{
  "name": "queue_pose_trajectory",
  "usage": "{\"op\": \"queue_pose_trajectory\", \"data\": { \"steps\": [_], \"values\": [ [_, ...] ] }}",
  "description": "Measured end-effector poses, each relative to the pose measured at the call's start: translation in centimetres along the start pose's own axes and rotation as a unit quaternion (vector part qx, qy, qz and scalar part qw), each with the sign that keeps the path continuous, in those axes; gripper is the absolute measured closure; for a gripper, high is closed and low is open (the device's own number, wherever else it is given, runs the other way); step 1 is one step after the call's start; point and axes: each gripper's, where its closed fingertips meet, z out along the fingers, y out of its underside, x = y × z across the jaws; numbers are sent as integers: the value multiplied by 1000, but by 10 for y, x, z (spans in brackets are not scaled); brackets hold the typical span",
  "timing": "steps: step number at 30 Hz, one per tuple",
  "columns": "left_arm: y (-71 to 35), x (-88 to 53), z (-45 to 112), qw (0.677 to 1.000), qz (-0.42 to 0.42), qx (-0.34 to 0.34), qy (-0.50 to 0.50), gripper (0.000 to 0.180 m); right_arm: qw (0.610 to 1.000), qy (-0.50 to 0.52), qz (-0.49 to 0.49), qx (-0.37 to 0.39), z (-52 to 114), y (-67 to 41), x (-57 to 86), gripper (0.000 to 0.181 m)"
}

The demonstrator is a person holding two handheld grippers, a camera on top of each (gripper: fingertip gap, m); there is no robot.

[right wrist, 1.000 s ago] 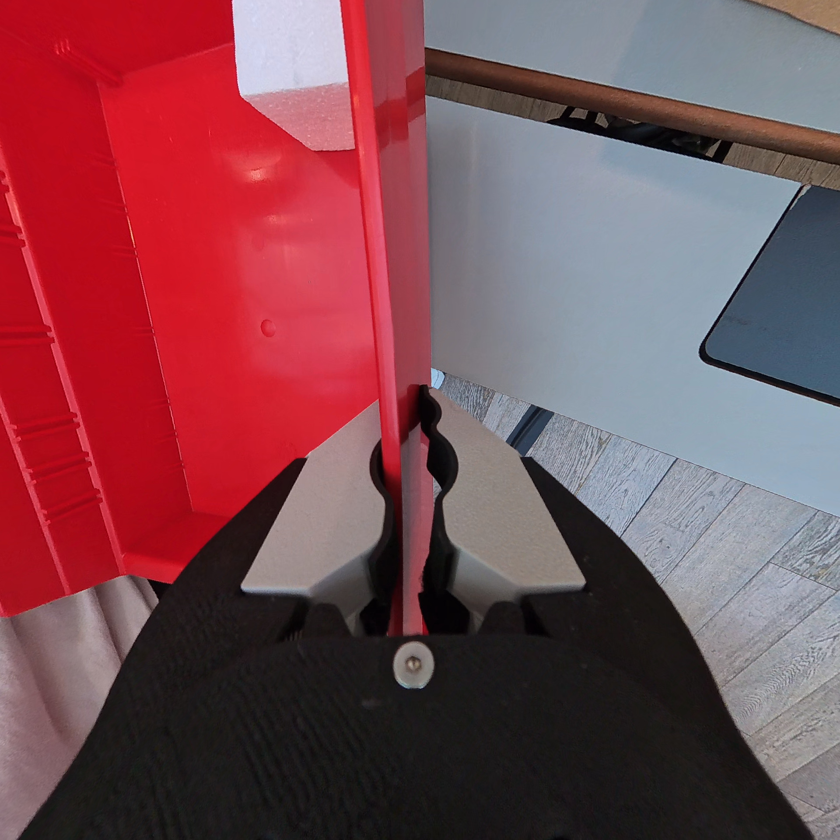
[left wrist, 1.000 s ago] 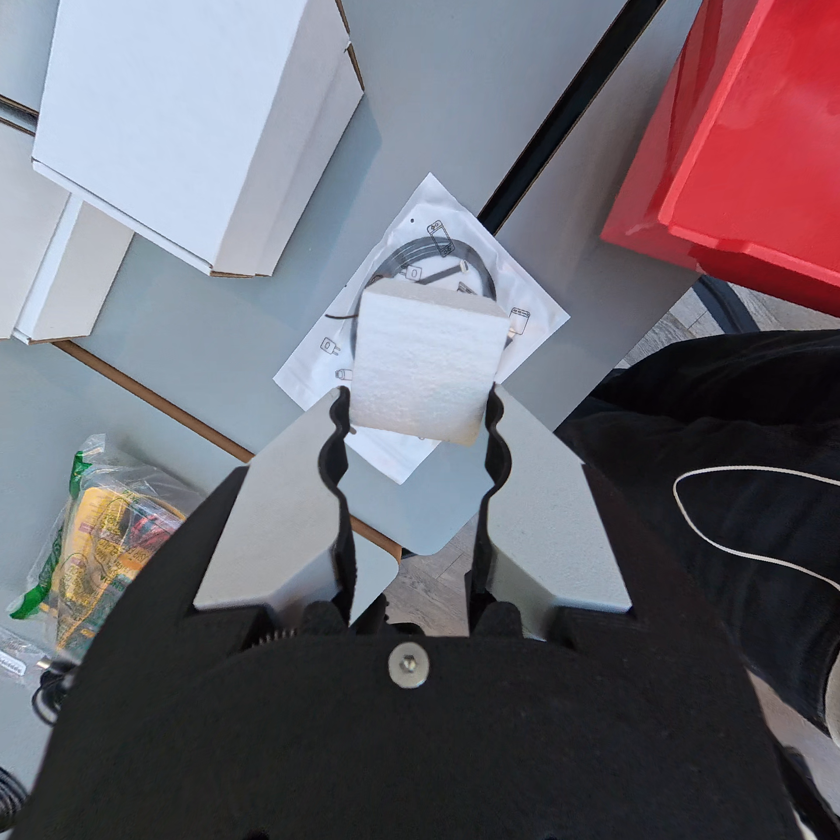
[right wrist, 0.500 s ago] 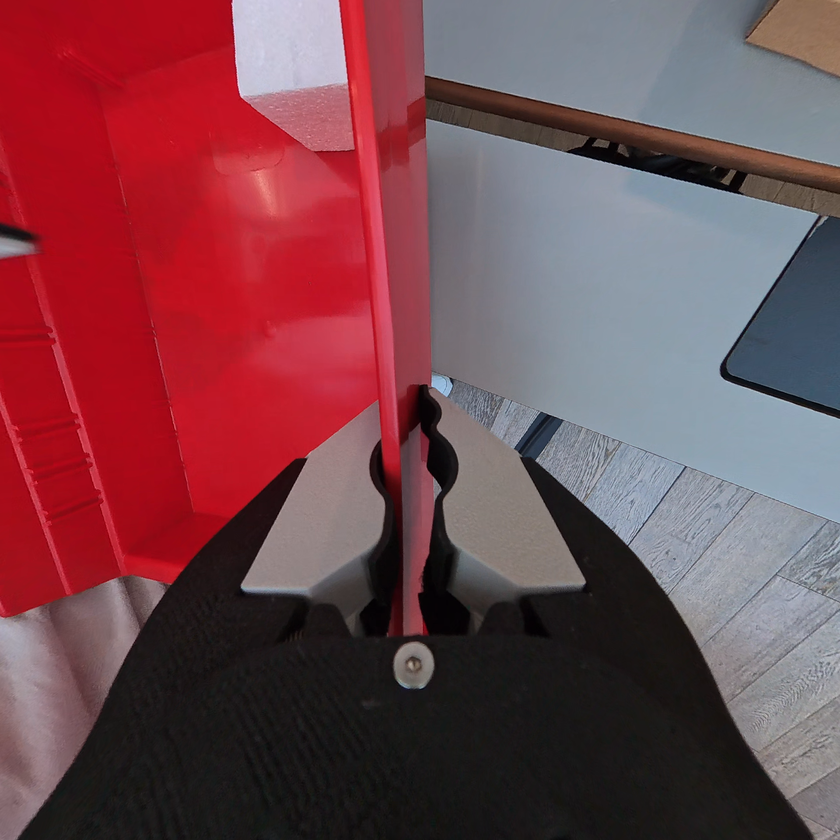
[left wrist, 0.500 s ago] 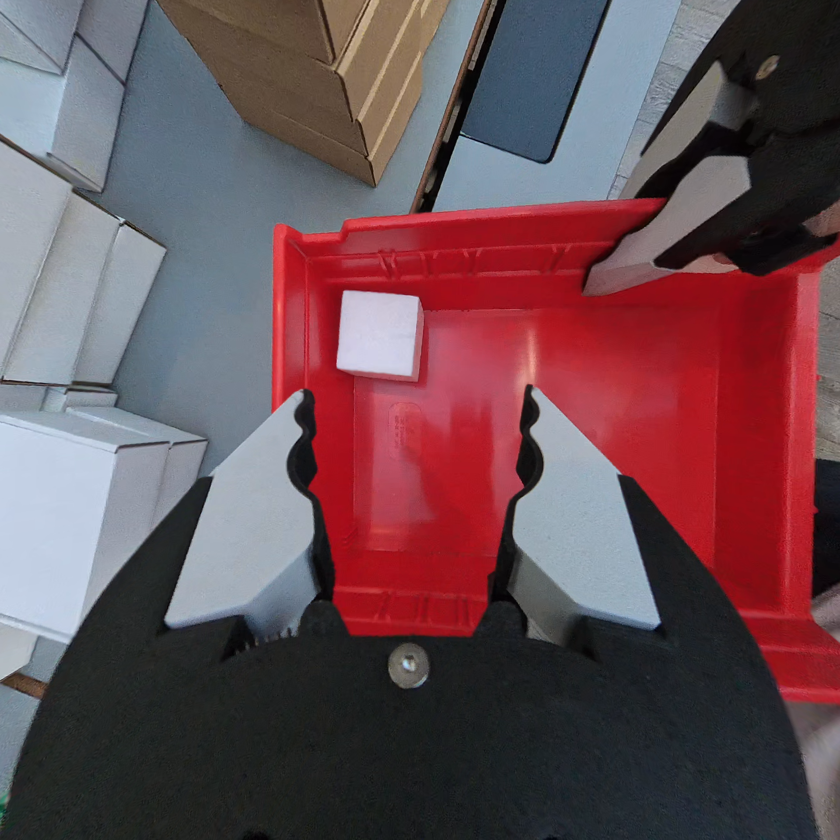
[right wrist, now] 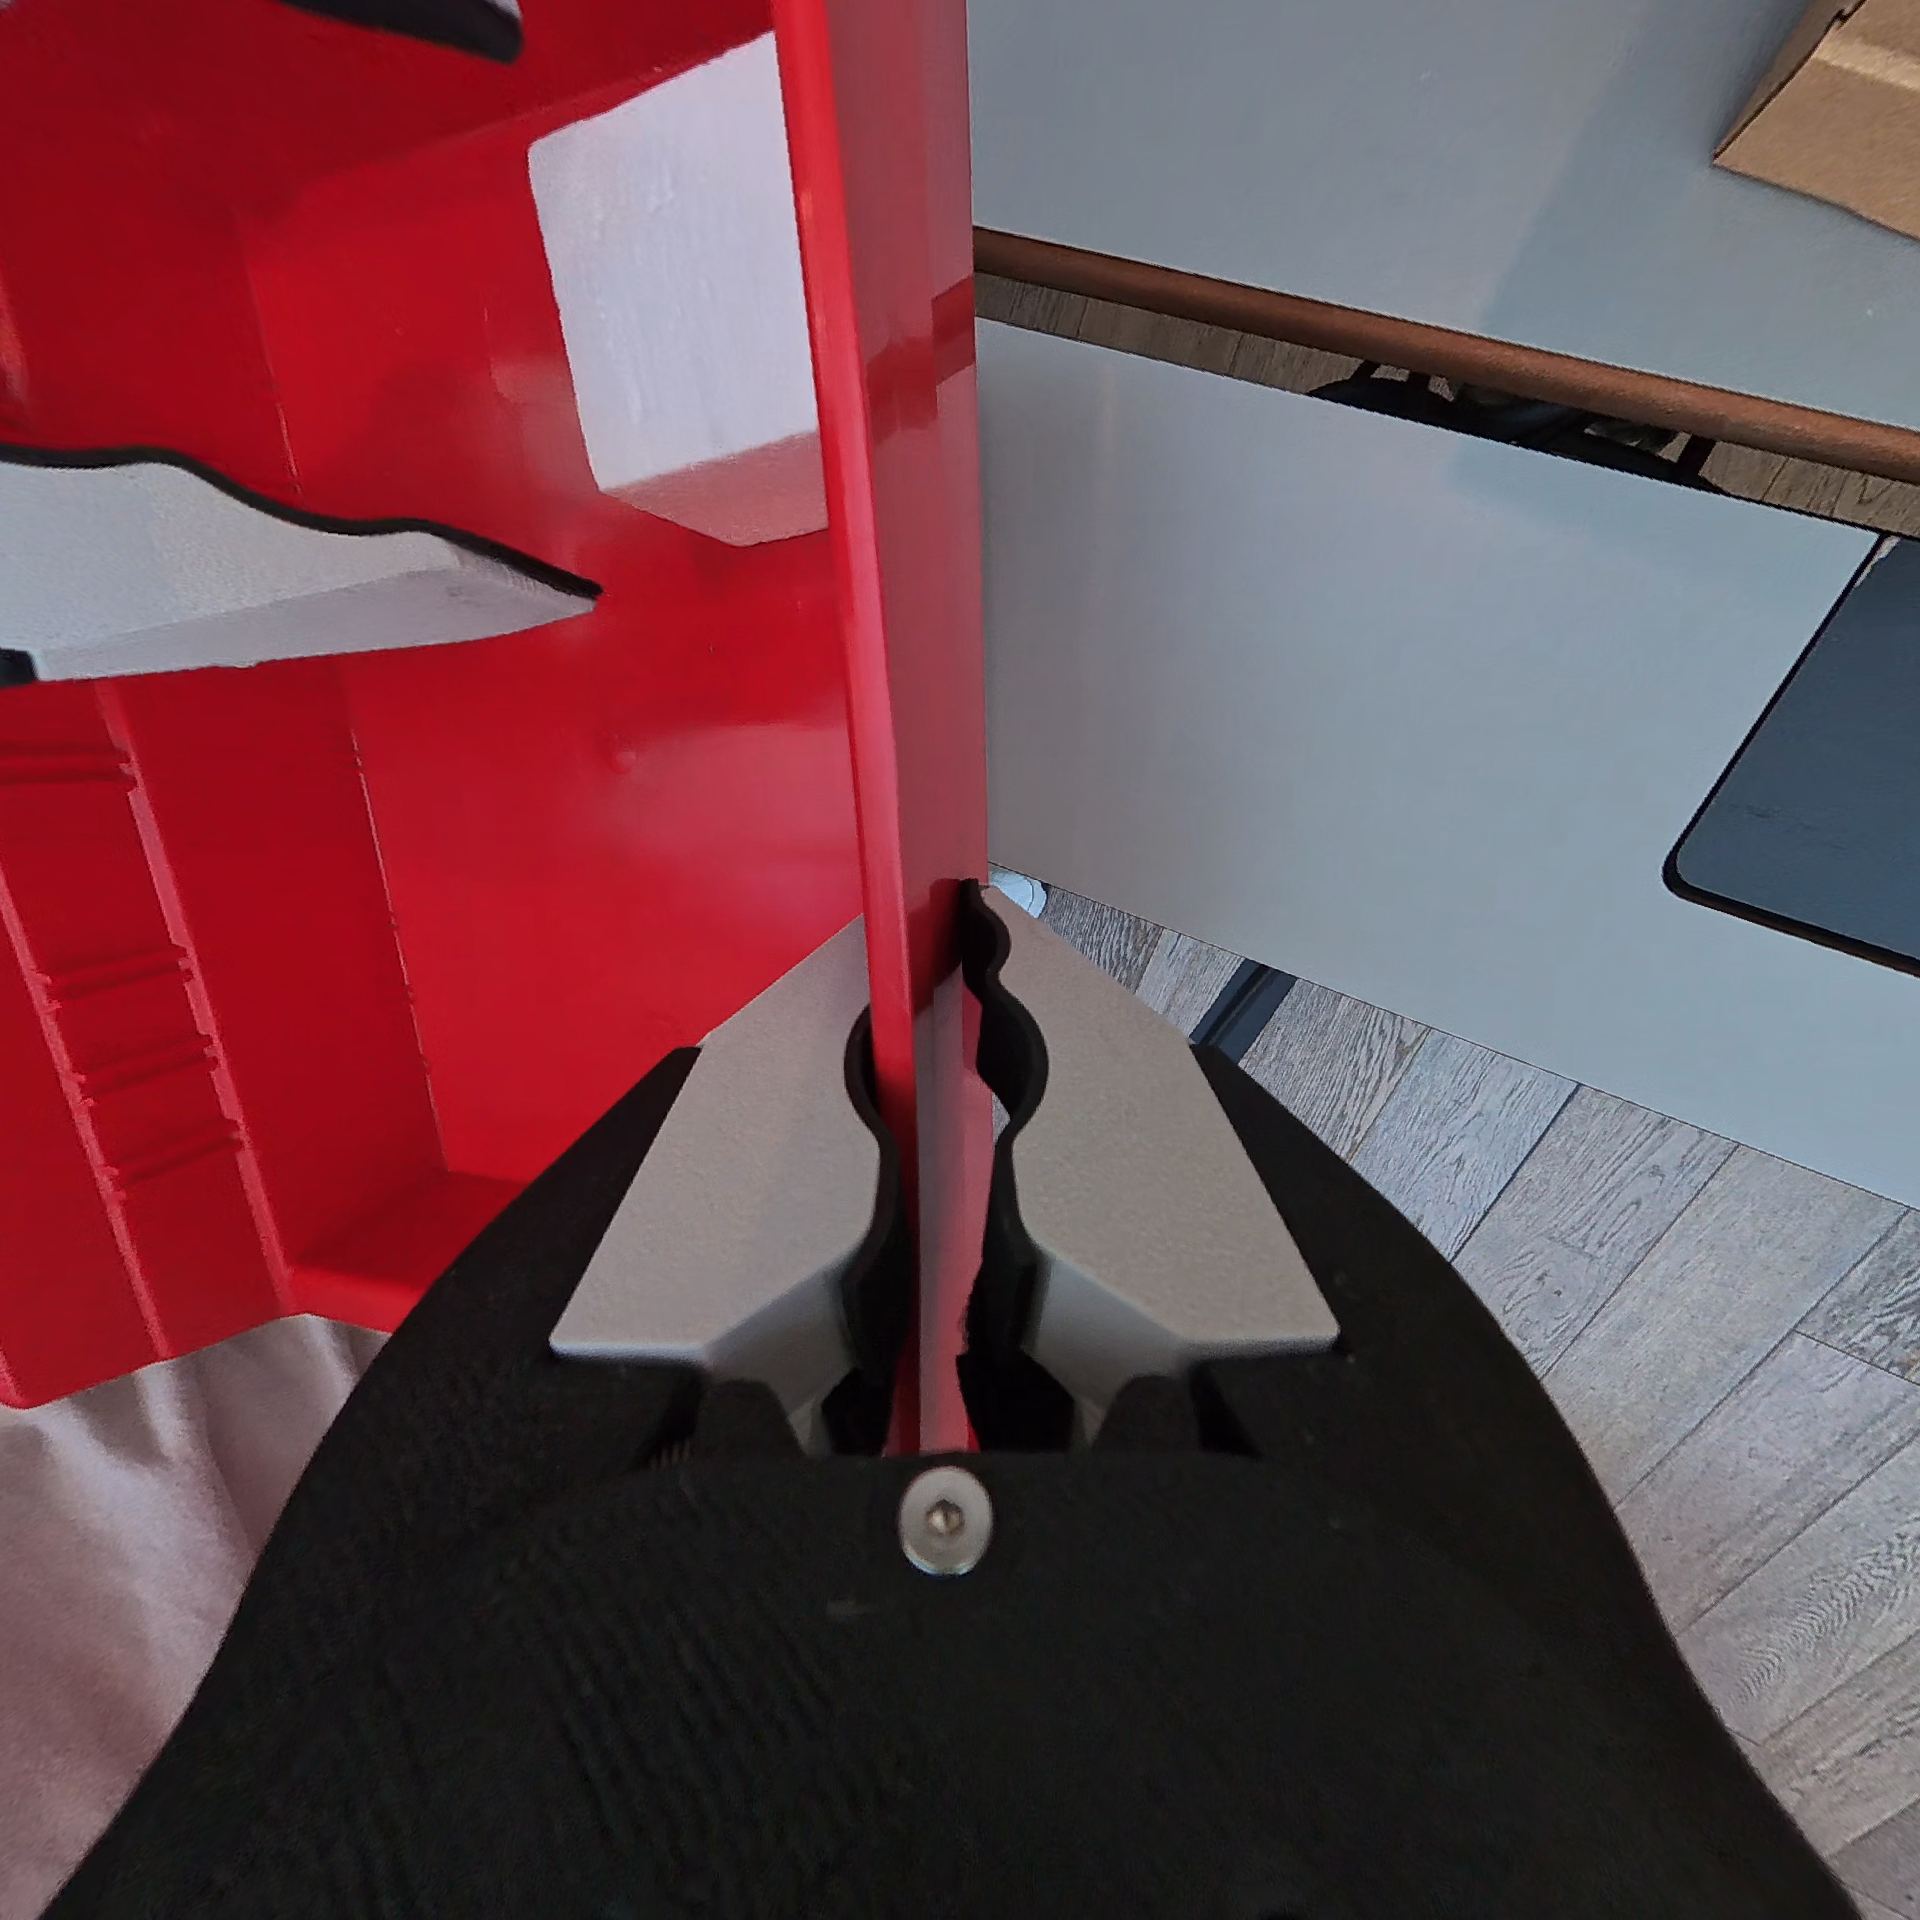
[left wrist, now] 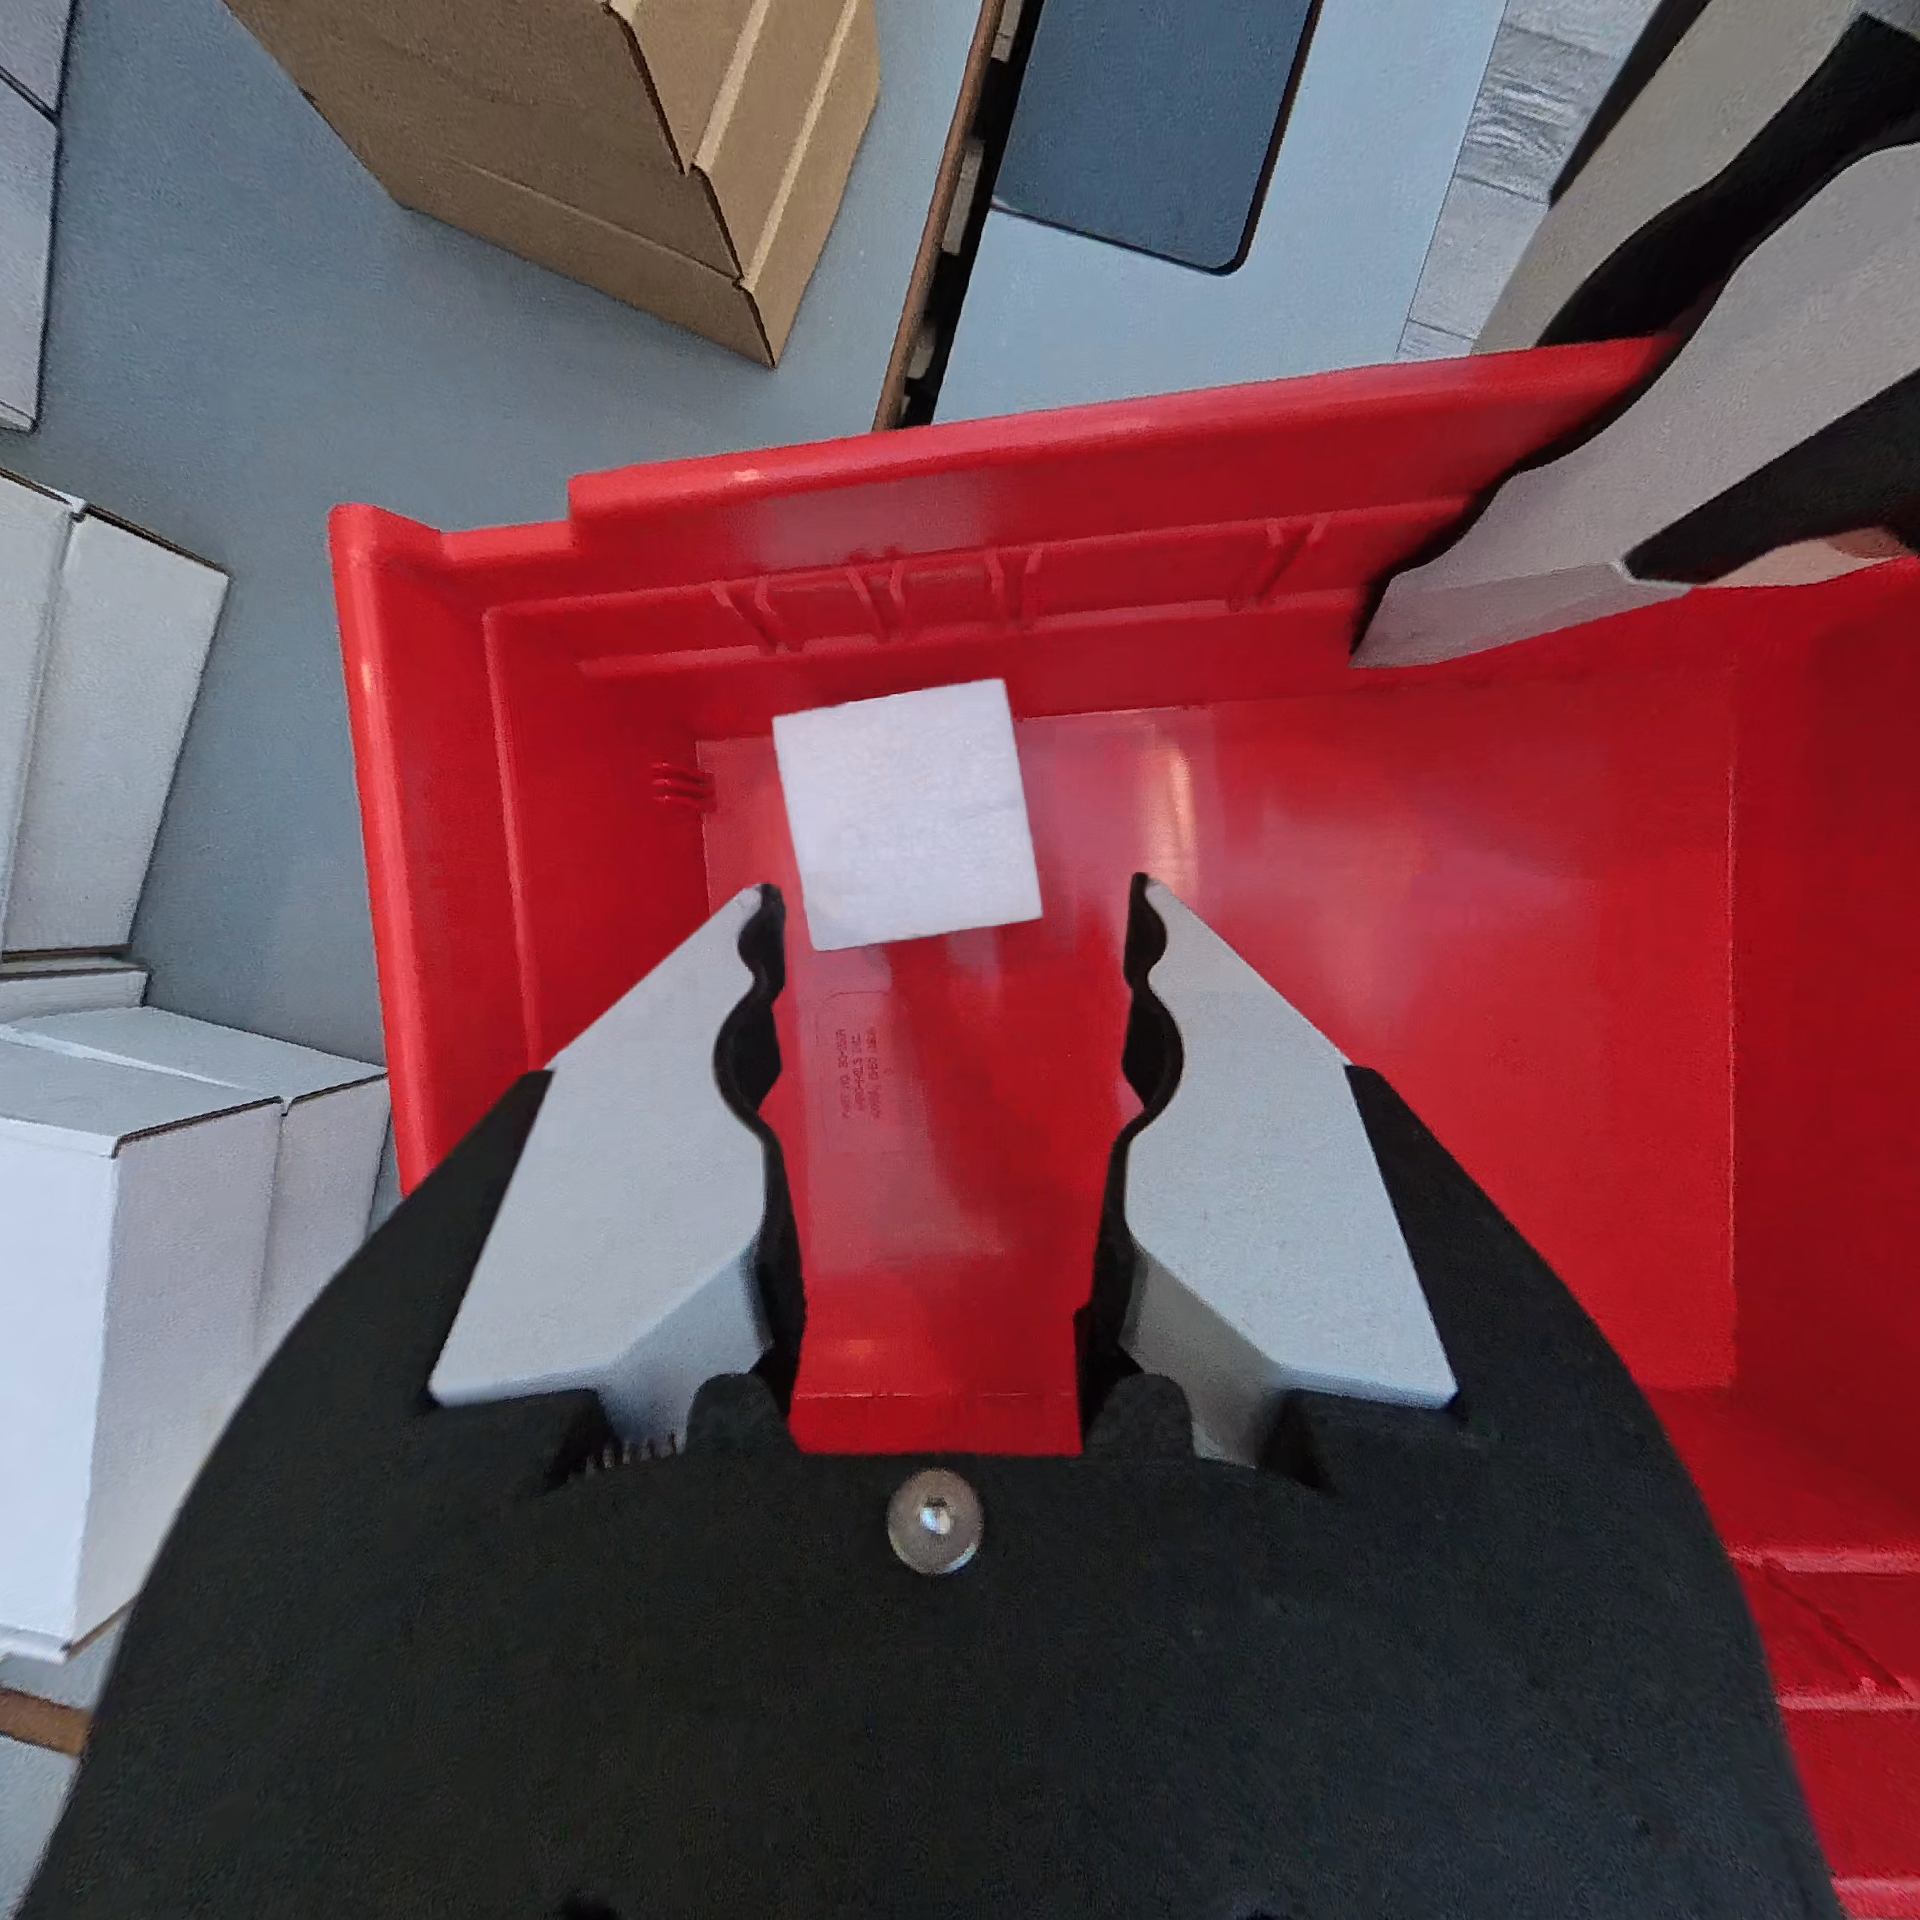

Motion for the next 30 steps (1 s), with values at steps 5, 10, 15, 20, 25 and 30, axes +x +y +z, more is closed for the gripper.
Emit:
{"op": "queue_pose_trajectory", "data": {
  "steps": [5, 10, 15, 20, 25, 30],
  "values": [
    [2, -13, 10, 999, -42, -20, -27, 92, 1000, -8, -3, 3, 2, -4, -4, 179],
    [11, -11, 28, 997, -50, -50, -34, 126, 1000, -1, -18, -4, 3, -6, -5, 179],
    [-3, -2, -34, 995, -100, 22, -4, 126, 1000, 6, -25, -12, 3, 1, 2, 179],
    [40, -77, -159, 970, -181, 62, -150, 126, 1000, 6, -18, -10, 0, 10, 11, 179],
    [119, -119, -186, 952, -253, 17, -172, 126, 1000, 6, -6, -16, 2, 19, 22, 179],
    [143, -123, -172, 949, -258, 2, -183, 126, 1000, 13, -2, -22, 6, 24, 30, 179]
  ]
}}
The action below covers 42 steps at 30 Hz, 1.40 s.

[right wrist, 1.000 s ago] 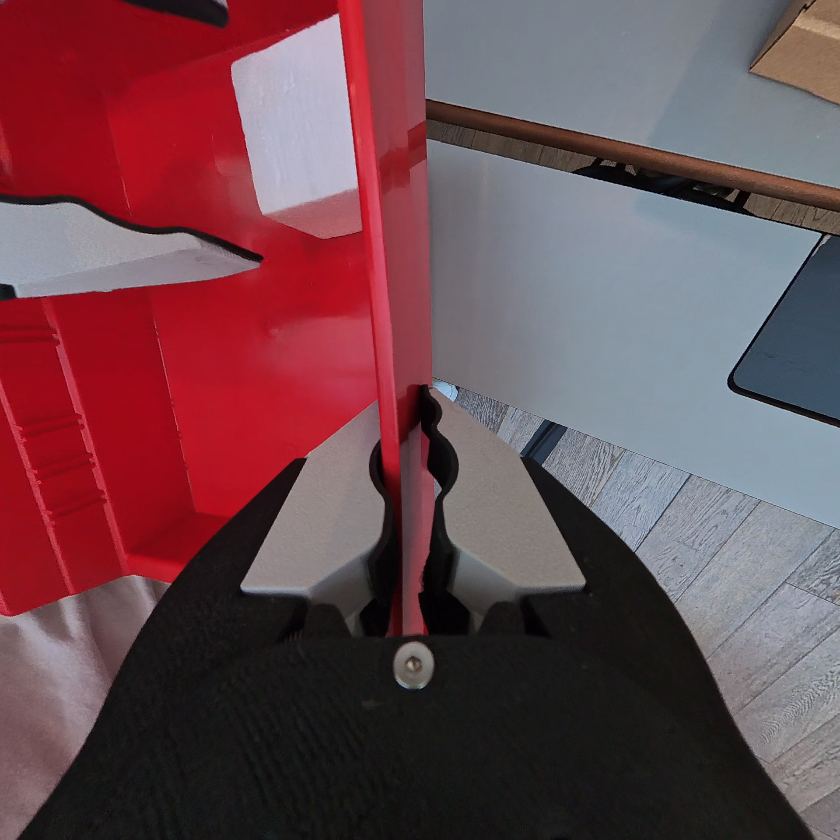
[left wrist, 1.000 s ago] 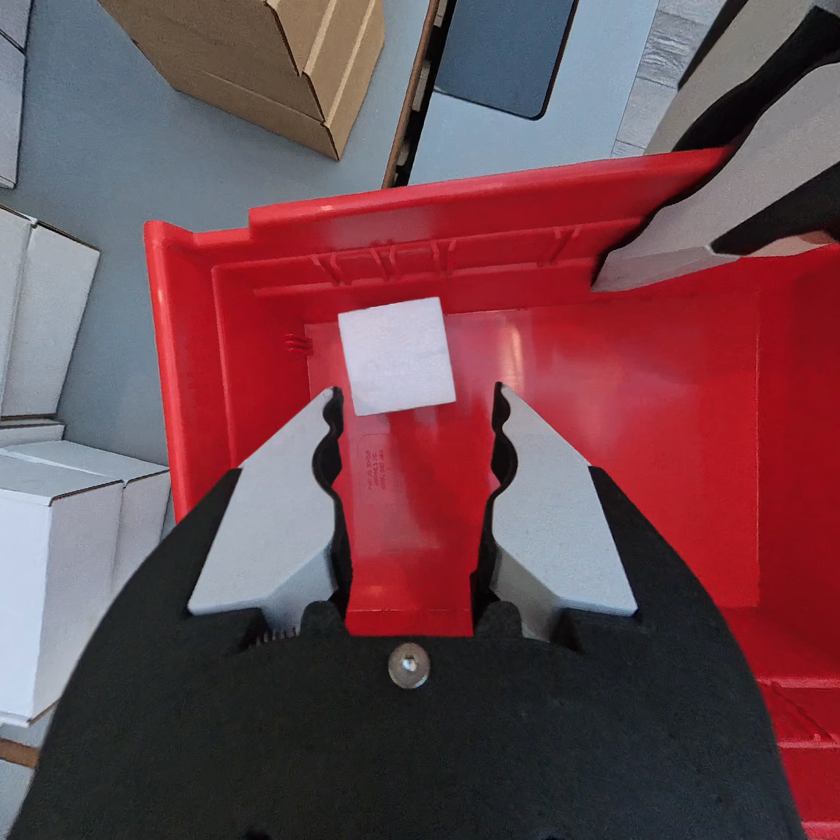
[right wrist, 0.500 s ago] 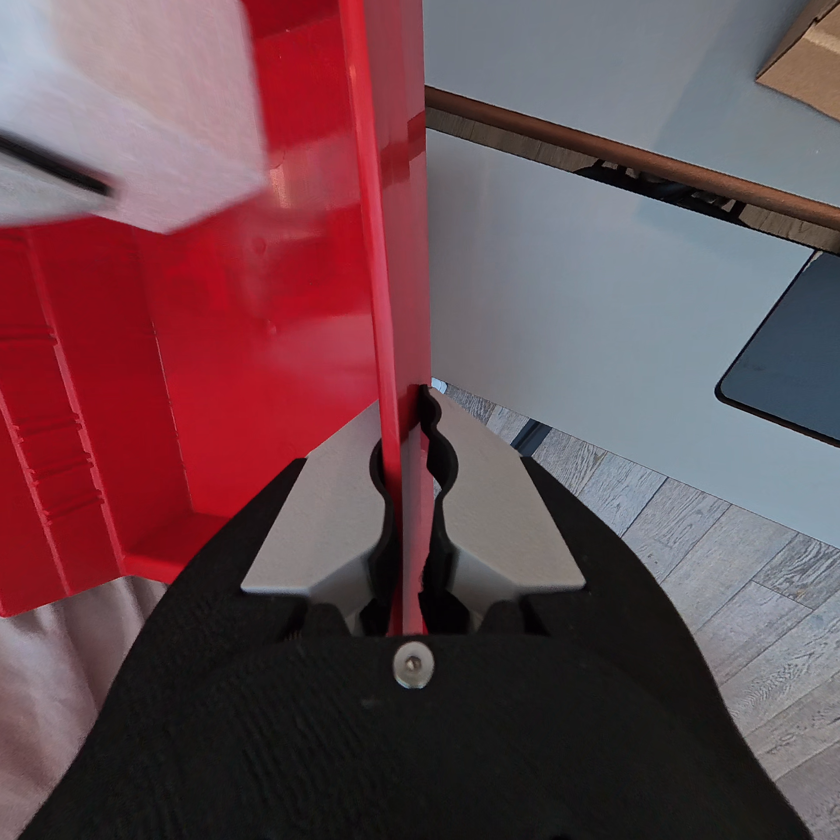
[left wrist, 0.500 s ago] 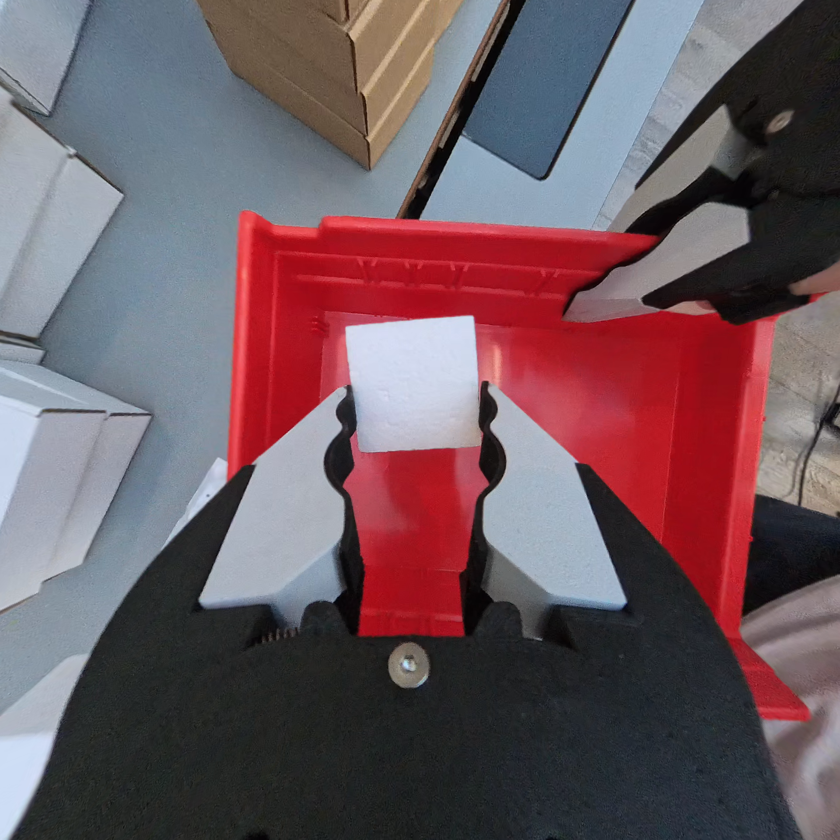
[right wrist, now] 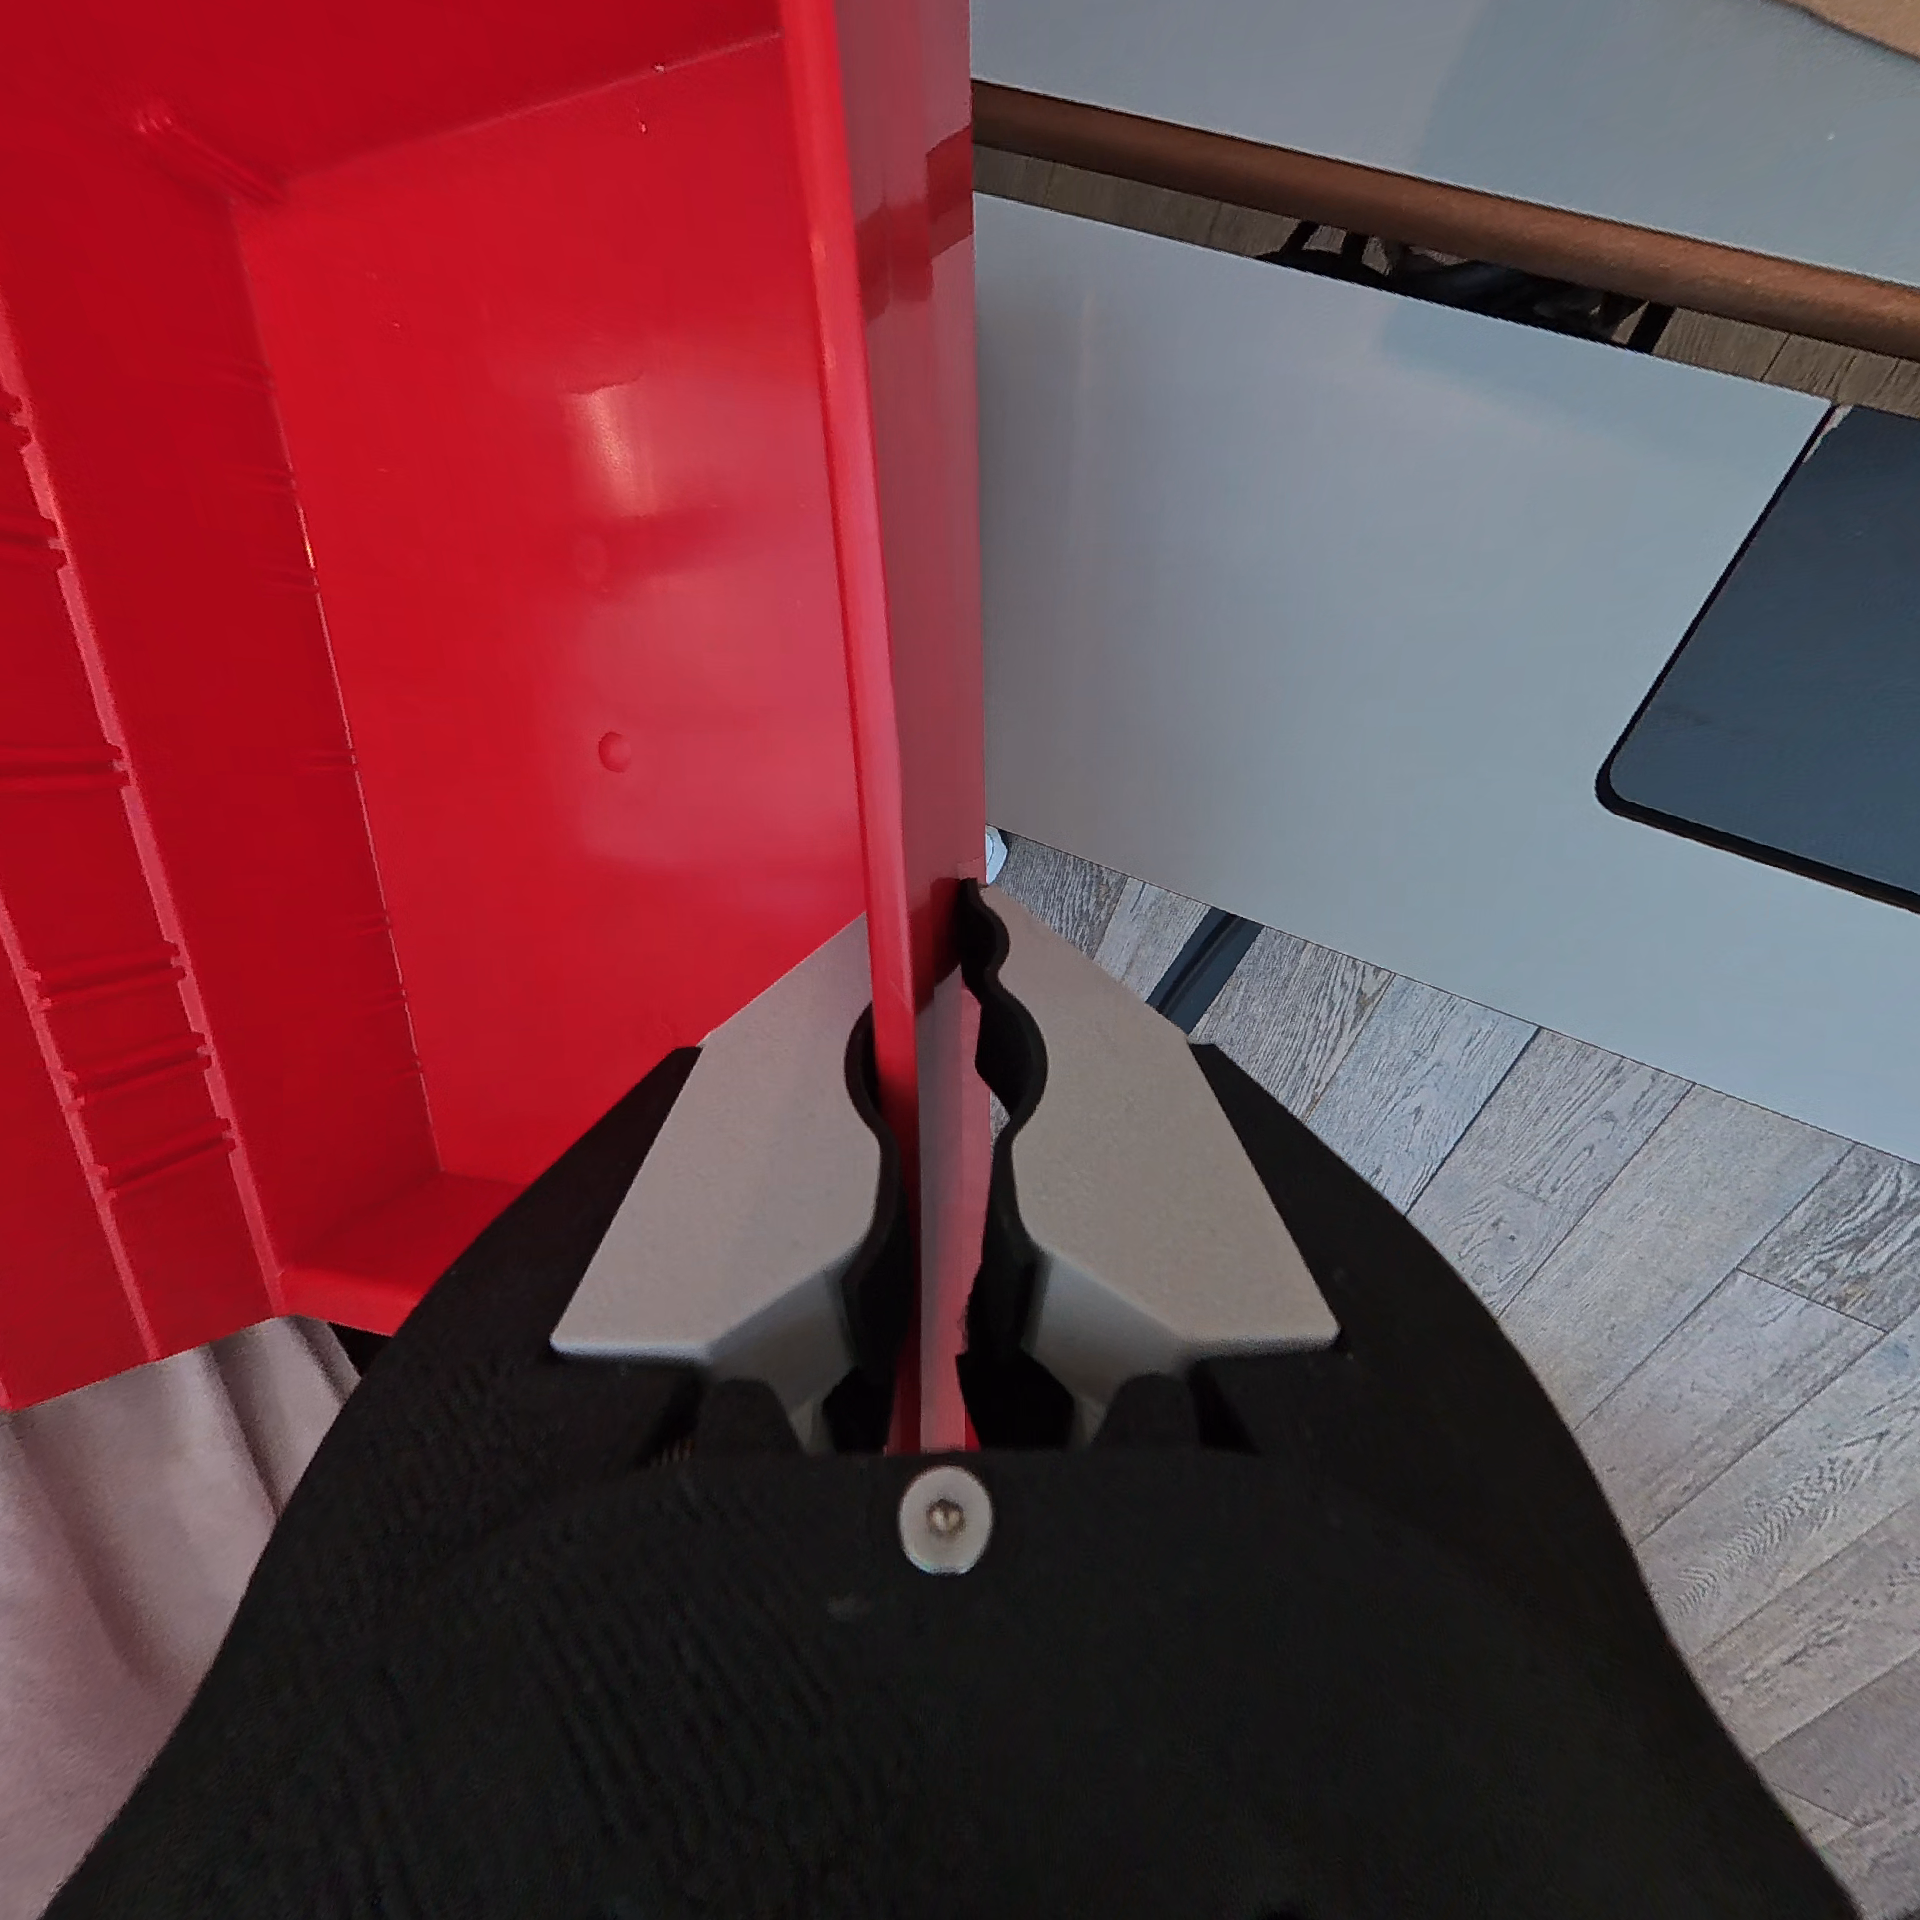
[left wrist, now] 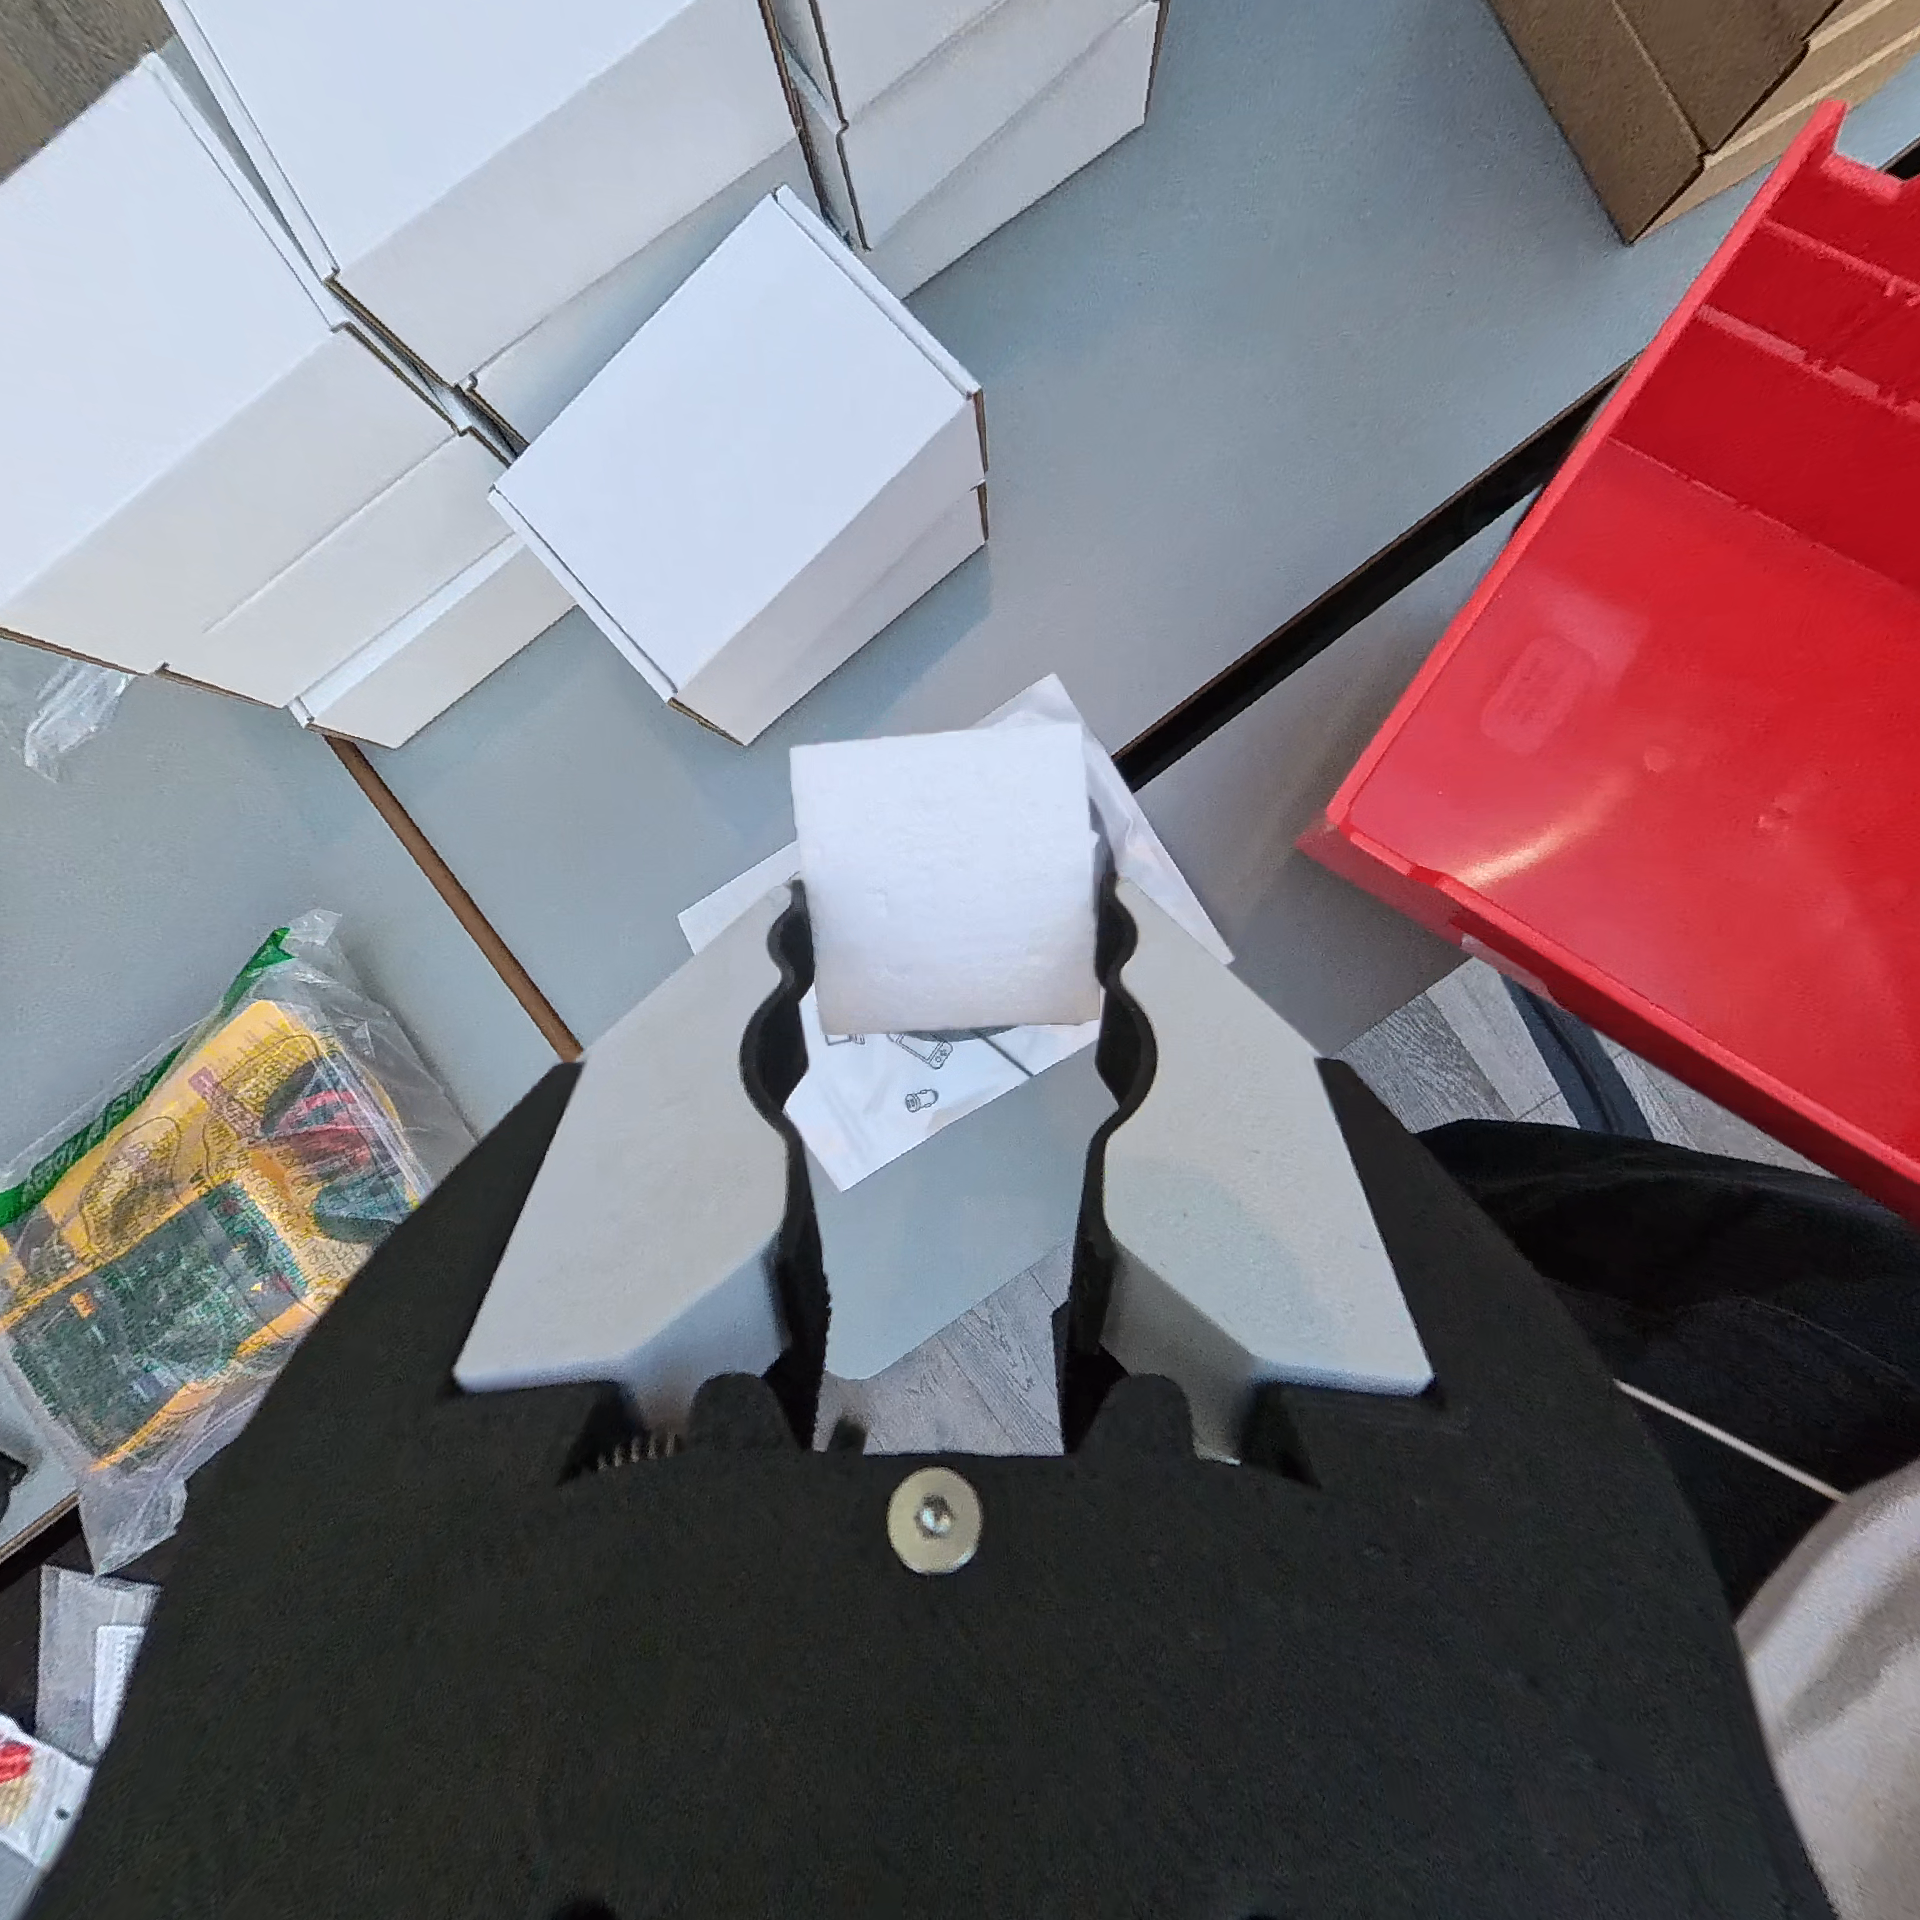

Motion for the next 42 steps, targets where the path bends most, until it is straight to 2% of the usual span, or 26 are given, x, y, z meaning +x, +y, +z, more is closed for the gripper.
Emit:
{"op": "queue_pose_trajectory", "data": {
  "steps": [6, 7, 8, 10, 16, 24, 31, 39, 41, 42],
  "values": [
    [4, -3, 11, 1000, -10, 5, 3, 125, 1000, -5, 12, -2, 3, 8, 0, 180],
    [5, -3, 11, 1000, -12, 5, 7, 119, 1000, -5, 15, -2, 4, 10, -1, 179],
    [5, -4, 11, 1000, -17, 3, 3, 104, 1000, -6, 20, -3, 5, 12, -1, 180],
    [2, -5, 2, 1000, -21, 15, 2, 96, 999, -9, 32, -2, 9, 16, 0, 180],
    [12, -20, -30, 998, -22, 49, -14, 96, 995, -23, 88, 35, 31, 7, -7, 179],
    [90, -19, -3, 998, -51, 29, 23, 97, 986, -20, 140, 89, 73, -37, -19, 178],
    [149, -6, 35, 994, -89, 31, 61, 103, 984, 5, 150, 100, 97, -61, -18, 177],
    [167, 1, 62, 992, -68, 44, 96, 103, 983, 33, 156, 96, 107, -78, -7, 177],
    [167, 3, 66, 990, -57, 48, 117, 103, 978, 22, 174, 111, 104, -84, -7, 172],
    [167, 2, 68, 990, -48, 49, 123, 102, 972, 19, 195, 130, 98, -89, -6, 161]
  ]
}}
